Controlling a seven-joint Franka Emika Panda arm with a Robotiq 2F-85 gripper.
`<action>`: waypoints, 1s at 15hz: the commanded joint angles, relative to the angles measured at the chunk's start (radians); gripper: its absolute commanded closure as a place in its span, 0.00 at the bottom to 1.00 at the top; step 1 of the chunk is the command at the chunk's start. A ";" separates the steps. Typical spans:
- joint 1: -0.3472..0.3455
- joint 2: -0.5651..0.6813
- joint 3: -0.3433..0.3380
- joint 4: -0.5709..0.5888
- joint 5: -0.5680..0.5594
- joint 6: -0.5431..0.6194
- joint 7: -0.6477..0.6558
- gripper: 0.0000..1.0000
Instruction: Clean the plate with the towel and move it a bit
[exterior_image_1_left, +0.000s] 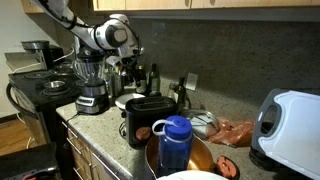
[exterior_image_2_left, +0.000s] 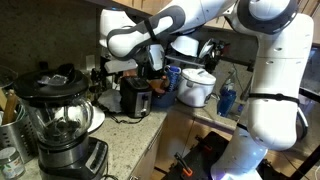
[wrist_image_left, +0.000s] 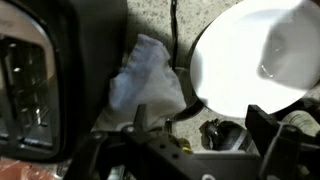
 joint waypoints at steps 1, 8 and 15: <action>-0.002 0.021 0.001 -0.114 0.113 0.150 -0.041 0.00; -0.004 0.183 0.029 -0.174 0.319 0.407 -0.171 0.00; 0.009 0.242 0.028 -0.168 0.367 0.450 -0.217 0.00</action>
